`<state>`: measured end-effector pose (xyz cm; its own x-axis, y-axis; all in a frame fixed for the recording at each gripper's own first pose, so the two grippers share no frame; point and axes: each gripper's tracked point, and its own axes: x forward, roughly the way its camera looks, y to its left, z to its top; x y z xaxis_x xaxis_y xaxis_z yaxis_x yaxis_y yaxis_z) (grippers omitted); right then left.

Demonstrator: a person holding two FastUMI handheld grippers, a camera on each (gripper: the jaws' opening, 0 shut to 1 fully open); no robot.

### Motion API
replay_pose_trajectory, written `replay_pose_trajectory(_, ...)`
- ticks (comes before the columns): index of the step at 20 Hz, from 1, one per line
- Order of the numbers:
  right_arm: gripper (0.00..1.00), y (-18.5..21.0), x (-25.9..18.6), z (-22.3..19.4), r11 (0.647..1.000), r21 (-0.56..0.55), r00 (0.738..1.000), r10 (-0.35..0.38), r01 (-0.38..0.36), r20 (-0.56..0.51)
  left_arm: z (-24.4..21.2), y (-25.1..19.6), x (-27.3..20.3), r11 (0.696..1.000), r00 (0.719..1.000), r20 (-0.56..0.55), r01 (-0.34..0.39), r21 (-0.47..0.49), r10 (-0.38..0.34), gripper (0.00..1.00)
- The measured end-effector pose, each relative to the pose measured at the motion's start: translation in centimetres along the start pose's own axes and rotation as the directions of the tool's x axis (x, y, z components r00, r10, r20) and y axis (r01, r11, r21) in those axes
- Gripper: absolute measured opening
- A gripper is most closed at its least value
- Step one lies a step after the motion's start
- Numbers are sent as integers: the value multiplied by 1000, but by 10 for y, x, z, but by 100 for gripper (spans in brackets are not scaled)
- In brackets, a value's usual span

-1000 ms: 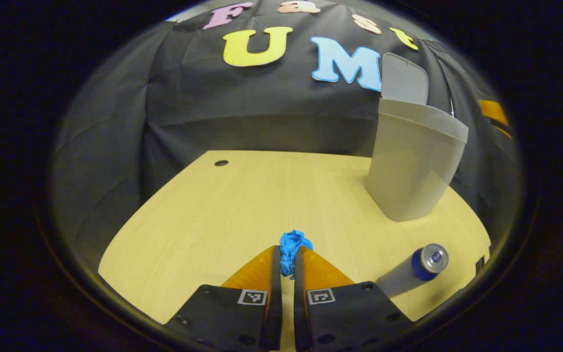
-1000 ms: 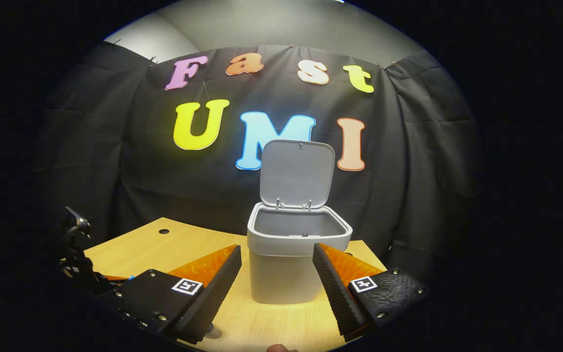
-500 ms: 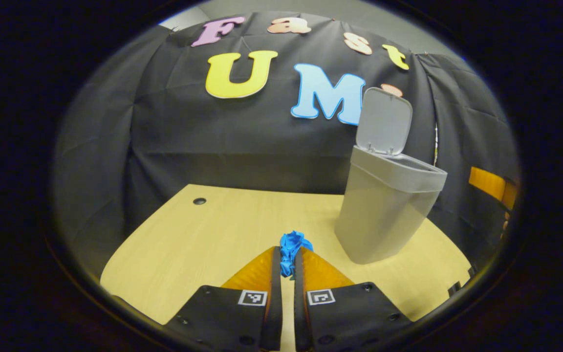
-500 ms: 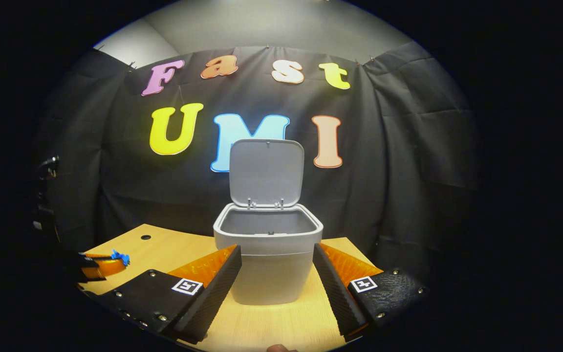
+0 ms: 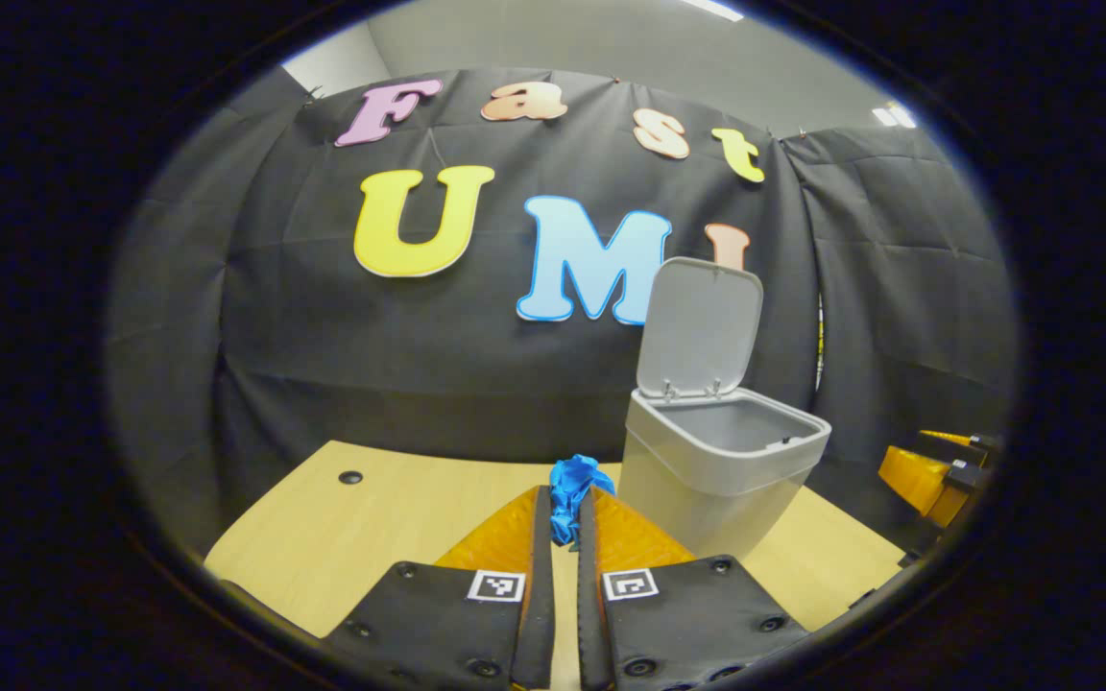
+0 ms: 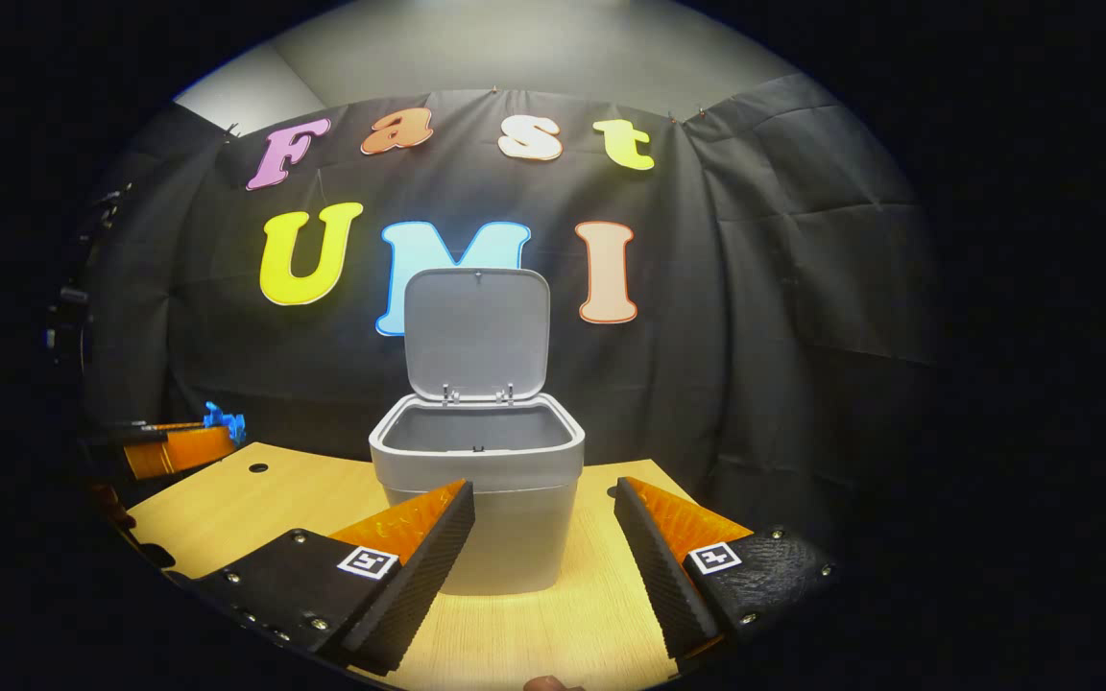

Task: Press the lid of the desktop garbage bin to open it, pick up the crumpled paper on the desktop and throw it into the bin, then pick up the pop can on the desktop and drop it into the bin, and finally close the garbage bin lid.

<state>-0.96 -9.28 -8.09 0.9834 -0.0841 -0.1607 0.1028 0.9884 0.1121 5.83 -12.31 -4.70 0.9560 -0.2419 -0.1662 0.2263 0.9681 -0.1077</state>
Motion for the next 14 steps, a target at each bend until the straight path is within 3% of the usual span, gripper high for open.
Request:
replay_pose_trajectory(1,94,-3,-1,0,1000,-2,1000,-7,7,1,8,-7,5,1000,1000,13,14,5,-14,23)
replay_pose_trajectory(4,94,-10,-4,-1,999,-11,1000,-30,30,0,25,-28,18,998,998,40,50,26,-51,23)
replay_pose_trajectory(5,94,-14,-5,-1,999,-14,999,-39,39,-1,29,-35,23,998,997,47,63,31,-65,8)
replay_pose_trajectory(7,94,-20,-7,-2,998,-18,998,-60,60,-5,31,-49,33,995,994,52,92,37,-94,24)
replay_pose_trajectory(14,94,-42,-22,-8,989,-23,989,-147,147,-25,33,-95,78,981,981,49,186,54,-189,23)
